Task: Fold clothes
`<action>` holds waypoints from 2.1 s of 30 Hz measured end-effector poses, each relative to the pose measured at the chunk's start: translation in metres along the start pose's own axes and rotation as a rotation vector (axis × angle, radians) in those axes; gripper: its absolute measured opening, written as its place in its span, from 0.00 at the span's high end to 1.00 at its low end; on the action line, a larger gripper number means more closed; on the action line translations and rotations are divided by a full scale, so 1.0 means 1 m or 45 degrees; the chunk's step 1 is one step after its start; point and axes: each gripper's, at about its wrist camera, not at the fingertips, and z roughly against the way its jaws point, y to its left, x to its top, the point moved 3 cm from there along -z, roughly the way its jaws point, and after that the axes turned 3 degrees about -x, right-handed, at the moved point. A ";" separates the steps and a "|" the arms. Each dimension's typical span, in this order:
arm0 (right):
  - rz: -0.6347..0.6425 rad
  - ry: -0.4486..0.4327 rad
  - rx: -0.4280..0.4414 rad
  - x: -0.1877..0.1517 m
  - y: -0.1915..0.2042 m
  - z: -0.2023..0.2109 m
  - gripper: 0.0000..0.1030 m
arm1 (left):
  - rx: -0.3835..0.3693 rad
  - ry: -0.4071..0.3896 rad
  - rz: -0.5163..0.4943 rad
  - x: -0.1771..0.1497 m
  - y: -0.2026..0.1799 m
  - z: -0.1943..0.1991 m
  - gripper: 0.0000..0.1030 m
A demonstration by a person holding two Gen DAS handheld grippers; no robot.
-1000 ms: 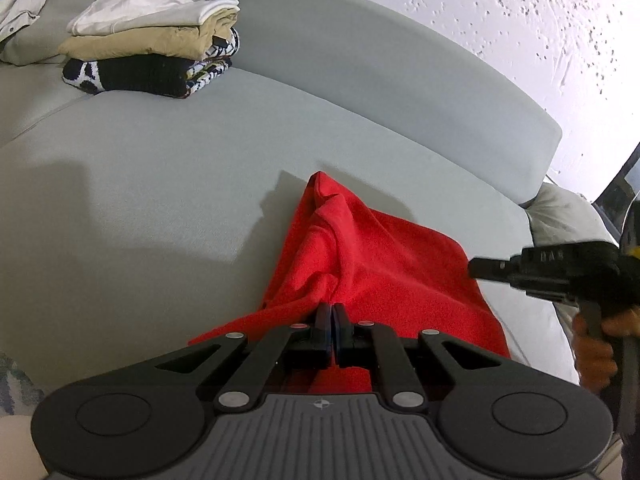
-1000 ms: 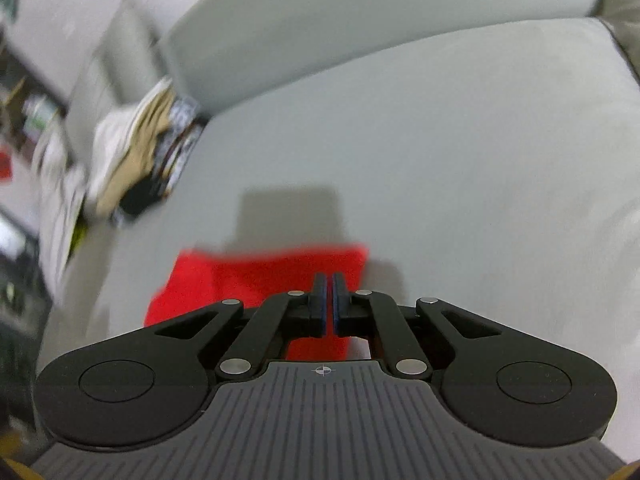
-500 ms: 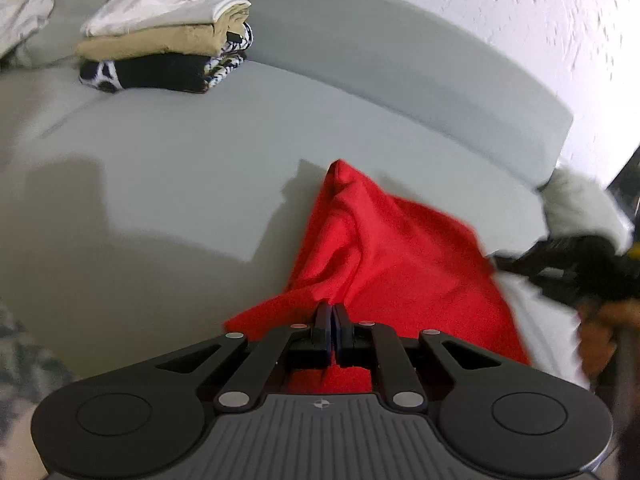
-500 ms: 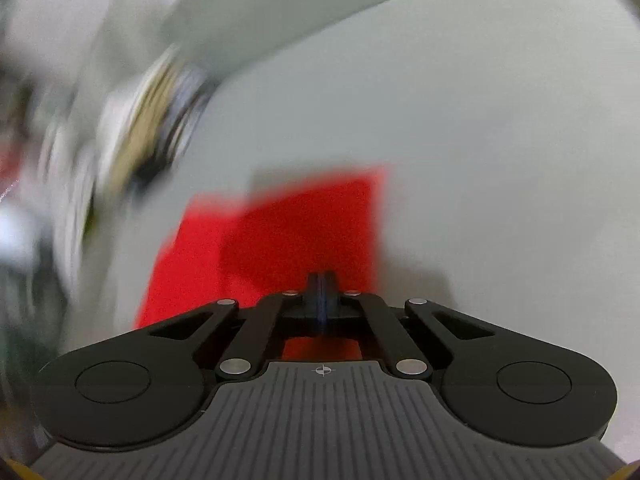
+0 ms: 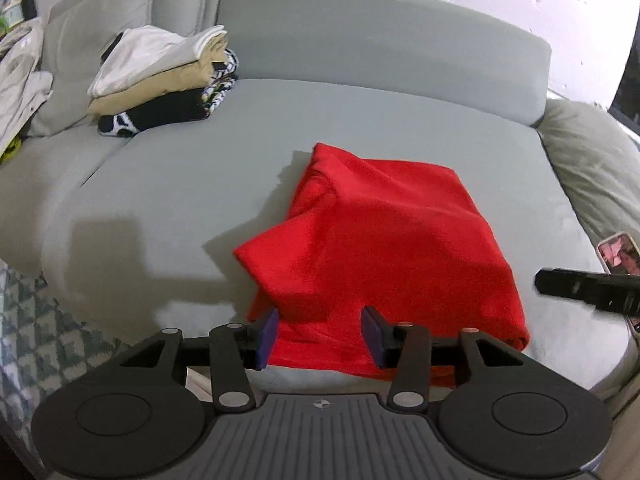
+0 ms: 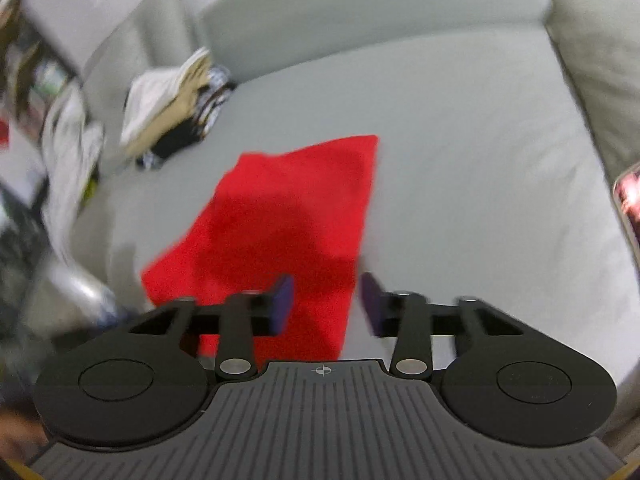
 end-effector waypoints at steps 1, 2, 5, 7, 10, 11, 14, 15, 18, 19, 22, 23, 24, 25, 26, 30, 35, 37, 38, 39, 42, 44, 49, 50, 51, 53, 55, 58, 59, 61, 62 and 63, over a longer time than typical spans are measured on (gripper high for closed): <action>0.059 -0.014 -0.018 -0.006 0.010 0.001 0.75 | -0.004 -0.001 -0.007 -0.001 -0.004 -0.001 0.57; 0.098 -0.015 -0.031 -0.011 0.018 0.002 0.75 | -0.007 -0.002 -0.016 -0.001 -0.007 -0.002 0.57; 0.146 0.043 -0.032 -0.020 0.033 -0.002 0.74 | -0.025 -0.044 -0.073 0.000 -0.020 -0.010 0.57; 0.157 0.045 -0.030 -0.021 0.035 -0.006 0.74 | -0.036 -0.082 -0.125 0.000 -0.028 -0.019 0.58; 0.194 -0.009 -0.035 -0.020 0.037 -0.017 0.74 | -0.042 -0.073 -0.139 -0.005 -0.034 -0.036 0.63; 0.212 -0.018 -0.052 -0.020 0.037 -0.022 0.74 | -0.046 -0.056 -0.130 -0.007 -0.036 -0.041 0.65; 0.280 0.039 -0.132 -0.030 0.033 -0.041 0.79 | -0.037 -0.010 -0.153 -0.016 -0.041 -0.046 0.65; 0.287 0.053 -0.146 -0.033 0.032 -0.042 0.79 | -0.027 0.010 -0.179 -0.019 -0.043 -0.046 0.65; 0.268 0.093 -0.154 -0.041 0.029 -0.030 0.76 | -0.044 0.120 -0.169 -0.025 -0.039 -0.045 0.65; 0.239 0.128 -0.151 -0.042 0.026 -0.025 0.69 | -0.066 0.159 -0.149 -0.026 -0.036 -0.042 0.65; 0.064 0.303 -0.076 -0.043 0.006 -0.014 0.50 | -0.160 0.174 -0.113 -0.027 -0.026 -0.023 0.61; 0.011 0.317 -0.023 -0.042 -0.001 -0.007 0.48 | -0.177 0.139 -0.105 -0.026 -0.022 -0.014 0.56; -0.027 0.310 0.023 -0.041 -0.008 0.000 0.46 | -0.182 0.107 -0.096 -0.024 -0.018 -0.006 0.54; -0.054 0.293 0.049 -0.040 -0.015 0.008 0.41 | -0.184 0.080 -0.081 -0.022 -0.014 0.000 0.50; -0.070 0.268 0.052 -0.040 -0.020 0.015 0.34 | -0.186 0.051 -0.062 -0.020 -0.010 0.007 0.45; -0.190 0.176 0.043 -0.035 -0.041 0.031 0.30 | -0.218 -0.061 0.055 -0.008 0.011 0.023 0.21; -0.353 0.148 0.094 -0.031 -0.064 0.034 0.30 | -0.247 -0.136 0.228 0.011 0.045 0.024 0.07; -0.401 0.110 0.114 -0.029 -0.070 0.037 0.30 | -0.248 -0.153 0.318 0.021 0.064 0.020 0.06; -0.425 0.087 0.123 -0.026 -0.075 0.038 0.30 | -0.257 -0.157 0.367 0.026 0.073 0.016 0.06; -0.450 0.066 0.131 -0.024 -0.079 0.038 0.30 | -0.294 -0.154 0.414 0.030 0.082 0.010 0.05; -0.543 0.016 0.215 -0.015 -0.094 0.036 0.30 | -0.416 -0.100 0.548 0.043 0.106 -0.015 0.03; -0.618 0.016 0.309 -0.009 -0.105 0.026 0.30 | -0.499 -0.015 0.596 0.049 0.113 -0.037 0.03; -0.721 0.102 0.418 -0.006 -0.117 -0.014 0.34 | -0.600 0.130 0.491 0.056 0.102 -0.081 0.03; -0.737 0.123 0.434 -0.006 -0.118 -0.022 0.34 | -0.601 0.148 0.457 0.057 0.099 -0.087 0.03; -0.750 0.147 0.438 -0.008 -0.120 -0.031 0.34 | -0.612 0.158 0.422 0.058 0.096 -0.092 0.03; -0.761 0.169 0.440 -0.011 -0.120 -0.044 0.36 | -0.633 0.179 0.353 0.058 0.090 -0.101 0.03; -0.771 0.158 0.473 -0.011 -0.122 -0.051 0.39 | -0.667 0.188 0.286 0.060 0.084 -0.108 0.02; -0.785 0.181 0.530 -0.006 -0.124 -0.061 0.40 | -0.776 0.207 0.203 0.065 0.076 -0.121 0.04; -0.770 0.194 0.548 -0.004 -0.123 -0.065 0.42 | -0.820 0.228 0.187 0.066 0.072 -0.126 0.04; -0.745 0.217 0.571 0.001 -0.121 -0.074 0.45 | -0.853 0.251 0.142 0.069 0.064 -0.137 0.04; -0.739 0.222 0.571 0.004 -0.119 -0.080 0.46 | -0.865 0.256 0.118 0.071 0.060 -0.143 0.04; -0.733 0.227 0.576 0.008 -0.118 -0.086 0.46 | -0.880 0.260 0.118 0.072 0.059 -0.147 0.04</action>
